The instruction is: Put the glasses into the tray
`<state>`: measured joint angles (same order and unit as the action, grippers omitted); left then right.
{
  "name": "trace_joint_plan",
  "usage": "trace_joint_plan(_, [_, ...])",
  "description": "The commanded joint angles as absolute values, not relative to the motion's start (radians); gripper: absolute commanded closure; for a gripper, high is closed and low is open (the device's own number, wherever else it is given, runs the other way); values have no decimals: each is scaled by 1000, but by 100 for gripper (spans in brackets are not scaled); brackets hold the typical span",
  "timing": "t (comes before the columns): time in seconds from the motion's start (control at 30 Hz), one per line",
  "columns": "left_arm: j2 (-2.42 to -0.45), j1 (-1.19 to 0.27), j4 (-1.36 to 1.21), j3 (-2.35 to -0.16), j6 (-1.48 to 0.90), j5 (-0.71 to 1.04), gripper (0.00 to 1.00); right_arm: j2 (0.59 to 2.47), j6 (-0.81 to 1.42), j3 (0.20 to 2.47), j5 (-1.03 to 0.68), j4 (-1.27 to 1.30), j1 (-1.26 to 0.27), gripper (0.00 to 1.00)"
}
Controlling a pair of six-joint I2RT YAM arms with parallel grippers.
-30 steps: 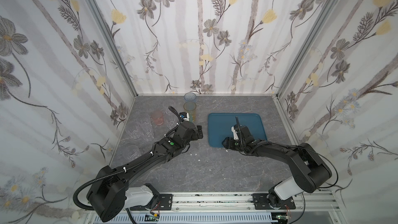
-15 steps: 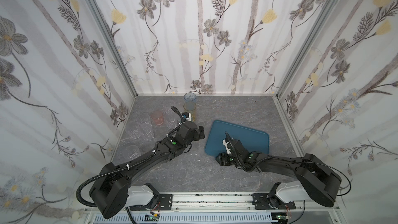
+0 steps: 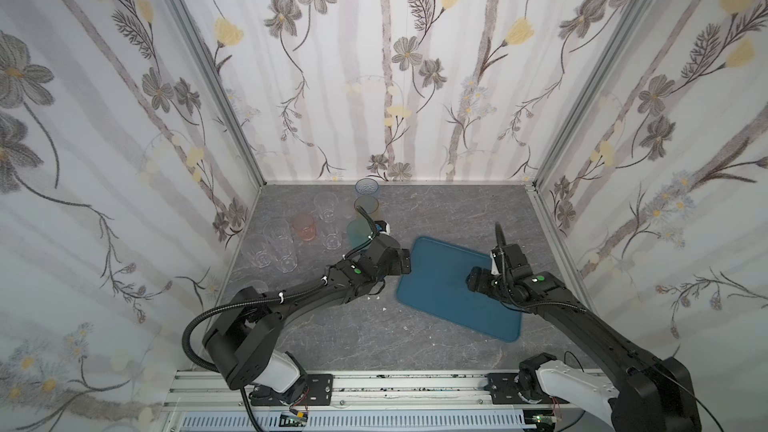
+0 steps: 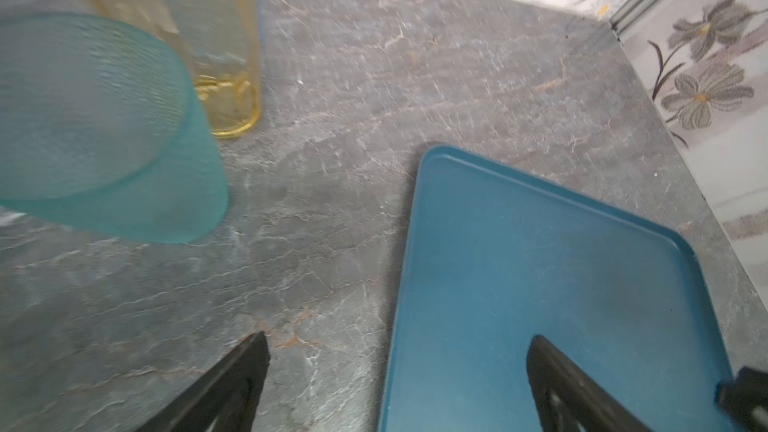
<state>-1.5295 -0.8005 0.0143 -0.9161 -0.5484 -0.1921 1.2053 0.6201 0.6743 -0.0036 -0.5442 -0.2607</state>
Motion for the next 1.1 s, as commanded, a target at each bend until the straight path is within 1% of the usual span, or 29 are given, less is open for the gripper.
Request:
trace_joint_plan(0.0, [-1595, -799, -24, -951, -513, -140, 0, 1167, 585, 658, 102, -547, -62, 5])
trace_joint_plan(0.1, [-1661, -793, -25, -983, -497, -112, 0, 1160, 585, 639, 51, -488, 117, 3])
trace_joint_plan(0.23, [-1737, -785, -28, -1002, -509, -92, 0, 1218, 581, 620, 42, -355, 211, 2])
trace_joint_plan(0.33, [-1787, -778, -34, -1008, -517, -79, 0, 1356, 565, 652, -33, -314, 264, 4])
trace_joint_plan(0.43, [-1812, -779, -52, -1005, -535, -36, 0, 1452, 566, 663, -103, -247, 267, 6])
trace_joint_plan(0.7, [-1813, -812, -90, -934, -580, 64, 0, 1648, 568, 701, -210, -158, 252, 12])
trace_joint_plan(1.07, [-1694, -910, -95, -803, -643, 86, 0, 1778, 594, 813, -216, -141, 106, 16])
